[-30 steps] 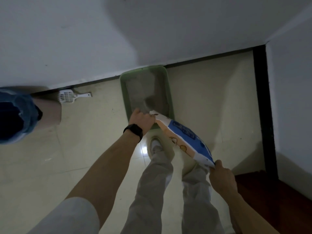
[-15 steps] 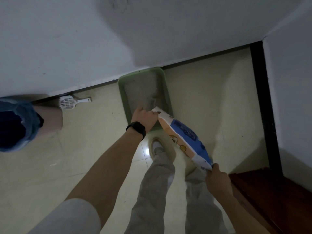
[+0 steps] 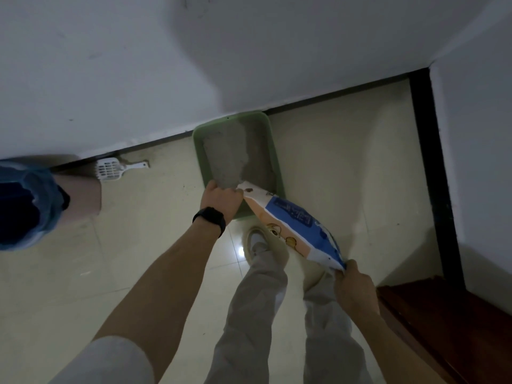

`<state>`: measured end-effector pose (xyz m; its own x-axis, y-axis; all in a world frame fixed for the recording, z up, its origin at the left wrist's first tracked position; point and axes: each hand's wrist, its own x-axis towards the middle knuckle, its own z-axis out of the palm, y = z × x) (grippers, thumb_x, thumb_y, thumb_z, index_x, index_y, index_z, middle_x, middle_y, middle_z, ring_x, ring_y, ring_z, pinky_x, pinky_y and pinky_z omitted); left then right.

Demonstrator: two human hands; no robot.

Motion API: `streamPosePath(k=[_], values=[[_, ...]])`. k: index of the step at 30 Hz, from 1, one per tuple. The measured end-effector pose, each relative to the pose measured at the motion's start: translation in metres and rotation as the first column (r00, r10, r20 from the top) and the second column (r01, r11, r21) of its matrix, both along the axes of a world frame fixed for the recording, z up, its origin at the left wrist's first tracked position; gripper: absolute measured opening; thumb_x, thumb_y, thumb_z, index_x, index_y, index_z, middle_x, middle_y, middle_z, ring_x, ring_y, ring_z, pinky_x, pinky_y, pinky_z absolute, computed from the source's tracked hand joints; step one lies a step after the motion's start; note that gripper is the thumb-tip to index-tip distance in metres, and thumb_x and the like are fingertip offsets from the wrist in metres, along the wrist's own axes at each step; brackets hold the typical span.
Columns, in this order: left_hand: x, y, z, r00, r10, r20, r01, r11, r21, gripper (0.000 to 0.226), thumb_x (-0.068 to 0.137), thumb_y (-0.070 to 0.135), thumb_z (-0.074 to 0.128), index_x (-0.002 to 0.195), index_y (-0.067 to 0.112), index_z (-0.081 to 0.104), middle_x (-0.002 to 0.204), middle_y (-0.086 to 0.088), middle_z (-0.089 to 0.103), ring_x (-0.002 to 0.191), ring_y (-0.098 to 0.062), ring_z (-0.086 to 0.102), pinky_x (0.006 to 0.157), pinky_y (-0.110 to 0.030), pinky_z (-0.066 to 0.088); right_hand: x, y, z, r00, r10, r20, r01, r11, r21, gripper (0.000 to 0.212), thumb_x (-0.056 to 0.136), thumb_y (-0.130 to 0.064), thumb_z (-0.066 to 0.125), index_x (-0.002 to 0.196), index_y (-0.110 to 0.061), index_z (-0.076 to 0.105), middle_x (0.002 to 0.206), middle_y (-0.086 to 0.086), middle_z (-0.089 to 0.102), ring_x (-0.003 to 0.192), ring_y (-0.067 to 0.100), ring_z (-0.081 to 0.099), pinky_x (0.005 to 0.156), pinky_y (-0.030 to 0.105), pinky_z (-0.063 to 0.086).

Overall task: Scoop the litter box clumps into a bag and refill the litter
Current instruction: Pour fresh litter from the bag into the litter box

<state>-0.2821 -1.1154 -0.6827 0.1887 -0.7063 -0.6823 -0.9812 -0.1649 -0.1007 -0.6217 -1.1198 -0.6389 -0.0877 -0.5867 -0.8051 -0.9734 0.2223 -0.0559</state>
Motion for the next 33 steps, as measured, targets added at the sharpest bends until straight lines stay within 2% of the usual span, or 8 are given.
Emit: streamPosePath(k=[3,7,12,17,23,25,30,33], values=[[0.011,-0.013,0.006,1.0,0.004,0.011,-0.003,0.999,-0.04,0.015,0.096,0.024,0.045,0.105,0.025,0.057,0.091,0.003,0.07,0.083,-0.02,0.065,0.093,-0.037,0.035,0.015,-0.004,0.0,0.999,-0.036,0.027,0.036,0.999,0.0,0.01,0.101,-0.02,0.043,0.101,-0.011,0.047,0.095,0.015,0.06,0.082,0.032,0.06,0.071,0.038,0.049],[0.023,-0.02,0.017,1.0,0.027,0.015,-0.026,0.998,-0.06,0.024,0.097,0.019,0.038,0.113,0.024,0.056,0.096,0.001,0.069,0.088,-0.021,0.064,0.089,-0.037,0.032,0.033,-0.015,0.0,0.999,-0.018,0.048,0.019,1.0,-0.024,0.015,0.1,-0.021,0.043,0.1,-0.007,0.048,0.093,0.019,0.061,0.082,0.034,0.06,0.072,0.039,0.051],[0.034,-0.014,0.024,0.999,0.029,0.027,-0.028,0.999,-0.038,0.024,0.095,0.014,0.039,0.111,0.022,0.054,0.089,0.001,0.066,0.085,-0.021,0.063,0.088,-0.037,0.031,0.045,-0.026,0.002,0.998,0.059,0.036,-0.058,0.998,-0.009,0.015,0.1,-0.02,0.041,0.103,-0.007,0.048,0.09,0.017,0.064,0.083,0.036,0.063,0.079,0.048,0.054],[0.028,0.004,0.02,0.999,0.05,0.012,-0.051,0.998,0.021,0.019,0.096,0.018,0.041,0.108,0.023,0.054,0.091,0.002,0.068,0.085,-0.021,0.064,0.087,-0.038,0.032,0.037,-0.027,-0.001,0.995,0.096,0.023,-0.097,0.995,0.019,0.01,0.1,-0.02,0.039,0.102,-0.011,0.045,0.089,0.013,0.061,0.076,0.027,0.059,0.067,0.035,0.047],[0.014,0.018,0.013,0.998,0.059,-0.012,-0.058,0.994,0.09,0.019,0.098,0.018,0.041,0.111,0.02,0.054,0.099,0.0,0.068,0.092,-0.022,0.064,0.093,-0.038,0.032,0.025,-0.018,-0.004,0.99,0.14,-0.013,-0.139,0.99,0.034,0.009,0.1,-0.021,0.043,0.091,-0.018,0.042,0.081,0.002,0.056,0.069,0.016,0.057,0.059,0.028,0.042],[0.007,0.023,0.009,0.997,0.069,-0.036,-0.065,0.992,0.108,0.022,0.098,0.016,0.039,0.112,0.02,0.055,0.1,0.0,0.068,0.092,-0.022,0.065,0.094,-0.038,0.032,0.018,-0.013,-0.002,0.993,0.118,-0.027,-0.117,0.993,0.034,0.01,0.1,-0.022,0.045,0.091,-0.017,0.042,0.079,0.001,0.055,0.071,0.02,0.057,0.062,0.03,0.042],[-0.005,0.015,0.006,0.998,0.016,-0.065,-0.009,0.995,0.097,0.028,0.098,0.013,0.038,0.119,0.023,0.054,0.103,0.0,0.069,0.091,-0.022,0.065,0.096,-0.037,0.031,0.002,0.0,-0.003,0.997,0.059,-0.042,-0.058,0.998,0.028,0.009,0.1,-0.02,0.044,0.103,-0.012,0.046,0.078,0.002,0.052,0.074,0.026,0.058,0.066,0.032,0.042],[-0.015,0.003,0.007,0.997,-0.009,-0.071,0.013,0.999,0.05,0.032,0.099,0.015,0.037,0.126,0.024,0.052,0.103,0.0,0.069,0.092,-0.022,0.066,0.094,-0.037,0.032,-0.007,0.006,-0.004,0.998,-0.032,-0.062,0.033,0.999,0.017,0.026,0.099,-0.022,0.043,0.122,-0.011,0.044,0.081,0.006,0.054,0.074,0.027,0.057,0.067,0.034,0.041]])
